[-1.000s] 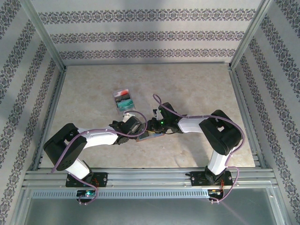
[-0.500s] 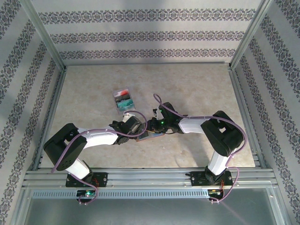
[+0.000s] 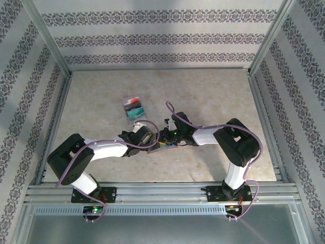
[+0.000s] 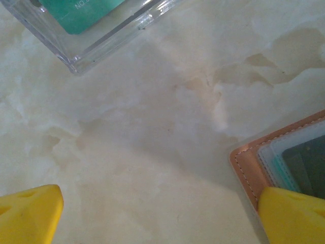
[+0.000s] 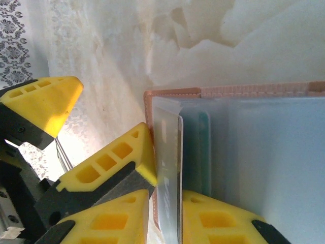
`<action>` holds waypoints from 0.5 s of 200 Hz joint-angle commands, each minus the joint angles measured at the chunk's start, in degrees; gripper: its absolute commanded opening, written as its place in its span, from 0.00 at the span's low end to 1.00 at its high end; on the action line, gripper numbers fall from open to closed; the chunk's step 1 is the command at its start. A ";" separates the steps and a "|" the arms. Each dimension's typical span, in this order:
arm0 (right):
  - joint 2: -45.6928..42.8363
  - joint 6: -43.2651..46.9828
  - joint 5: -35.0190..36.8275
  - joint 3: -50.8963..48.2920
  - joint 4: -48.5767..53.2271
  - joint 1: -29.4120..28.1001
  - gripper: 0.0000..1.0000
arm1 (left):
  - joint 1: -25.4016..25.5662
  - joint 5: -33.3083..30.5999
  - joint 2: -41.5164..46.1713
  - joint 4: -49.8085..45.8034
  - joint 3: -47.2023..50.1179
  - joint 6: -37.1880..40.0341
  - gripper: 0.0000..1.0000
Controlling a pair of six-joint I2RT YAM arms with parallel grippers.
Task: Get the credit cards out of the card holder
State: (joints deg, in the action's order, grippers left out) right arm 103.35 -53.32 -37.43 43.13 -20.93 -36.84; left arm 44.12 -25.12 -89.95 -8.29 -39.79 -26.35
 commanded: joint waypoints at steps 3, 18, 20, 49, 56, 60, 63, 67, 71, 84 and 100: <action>1.13 -2.03 -2.72 -1.02 -6.41 0.38 0.23 | -0.69 1.15 -0.84 -2.62 -0.46 -0.02 0.99; 0.97 -2.55 -3.04 -1.75 -7.77 0.77 0.23 | -0.70 0.74 -0.67 -2.94 -0.30 -0.01 0.99; 0.93 -2.64 -3.12 -1.85 -7.98 0.80 0.23 | -0.70 0.77 -0.67 -3.00 -0.36 0.05 0.99; -0.03 -4.43 -4.55 -4.02 -12.15 2.43 0.22 | -0.70 -0.09 -0.49 -3.49 -0.03 -0.02 0.99; -0.17 -5.02 -5.07 -4.56 -13.43 2.82 0.22 | -0.70 -0.09 -0.47 -3.61 -0.02 -0.17 0.99; -0.25 -5.33 -5.31 -4.84 -14.06 3.02 0.21 | -0.70 -0.17 -0.49 -3.68 -0.02 -0.19 0.99; -0.30 -5.57 -5.49 -5.01 -14.58 3.20 0.21 | -0.70 -0.17 -0.49 -3.70 0.05 -0.18 0.99; -0.39 -5.84 -5.69 -5.28 -15.16 3.43 0.21 | -0.71 -0.13 -0.49 -3.67 0.13 -0.25 0.99; -0.43 -6.06 -5.93 -5.53 -15.83 3.52 0.21 | -0.69 -0.14 -0.49 -3.66 0.07 -0.25 0.99; -0.61 -6.77 -6.40 -6.15 -17.24 4.04 0.20 | -0.70 -0.20 -0.49 -3.66 0.06 -0.35 0.99; -0.69 -6.97 -6.52 -6.57 -17.82 4.49 0.20 | -0.70 -0.27 -0.58 -3.66 0.01 -0.36 0.99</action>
State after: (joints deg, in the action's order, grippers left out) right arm 103.70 -58.81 -41.74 37.60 -33.47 -33.08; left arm 44.12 -25.32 -89.95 -8.32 -39.79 -26.39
